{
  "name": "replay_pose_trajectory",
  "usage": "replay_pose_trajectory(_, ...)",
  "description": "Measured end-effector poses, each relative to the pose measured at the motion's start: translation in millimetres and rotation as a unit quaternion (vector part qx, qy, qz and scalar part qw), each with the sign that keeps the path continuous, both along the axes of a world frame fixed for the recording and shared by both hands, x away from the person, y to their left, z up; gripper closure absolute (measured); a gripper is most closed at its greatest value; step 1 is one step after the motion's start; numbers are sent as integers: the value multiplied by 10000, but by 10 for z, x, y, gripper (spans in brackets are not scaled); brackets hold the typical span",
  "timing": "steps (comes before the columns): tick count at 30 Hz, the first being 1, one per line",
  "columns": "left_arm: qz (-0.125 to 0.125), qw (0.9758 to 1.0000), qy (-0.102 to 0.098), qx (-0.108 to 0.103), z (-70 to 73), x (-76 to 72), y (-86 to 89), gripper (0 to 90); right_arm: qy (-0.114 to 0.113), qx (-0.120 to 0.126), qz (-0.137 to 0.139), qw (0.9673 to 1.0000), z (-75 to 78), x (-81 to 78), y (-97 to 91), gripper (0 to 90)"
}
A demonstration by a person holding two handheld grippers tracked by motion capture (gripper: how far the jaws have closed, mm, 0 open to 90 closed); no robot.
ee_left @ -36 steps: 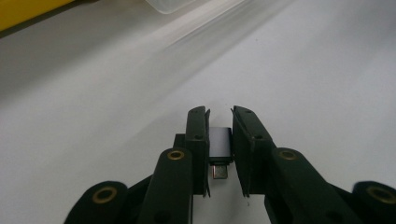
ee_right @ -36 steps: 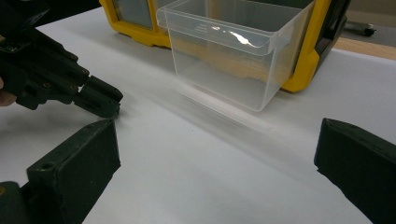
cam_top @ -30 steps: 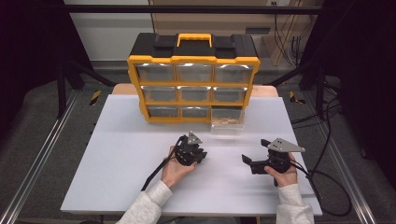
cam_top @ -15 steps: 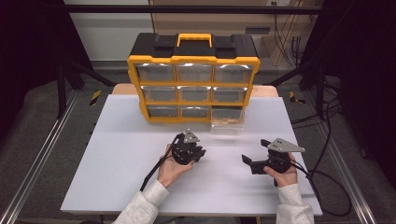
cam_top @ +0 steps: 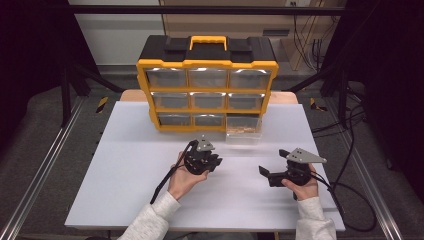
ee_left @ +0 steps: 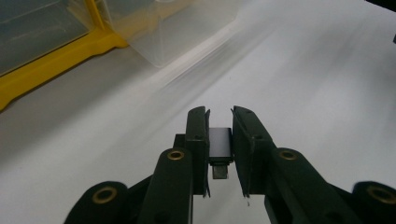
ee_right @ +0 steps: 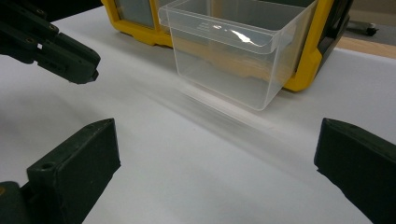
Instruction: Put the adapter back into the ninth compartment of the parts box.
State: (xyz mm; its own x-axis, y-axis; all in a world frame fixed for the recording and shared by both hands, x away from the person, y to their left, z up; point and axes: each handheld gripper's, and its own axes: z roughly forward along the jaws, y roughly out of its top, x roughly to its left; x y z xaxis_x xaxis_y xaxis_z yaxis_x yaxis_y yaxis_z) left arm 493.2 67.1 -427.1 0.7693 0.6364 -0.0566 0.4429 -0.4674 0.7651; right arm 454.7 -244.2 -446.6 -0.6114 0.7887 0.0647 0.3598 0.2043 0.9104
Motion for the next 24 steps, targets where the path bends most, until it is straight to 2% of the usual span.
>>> replay_pose_trajectory(24, -49, 9997, -160, -151, 280, 34, 4, 762, -3, -3, -3, 10000, -1, 0, 0, 6)
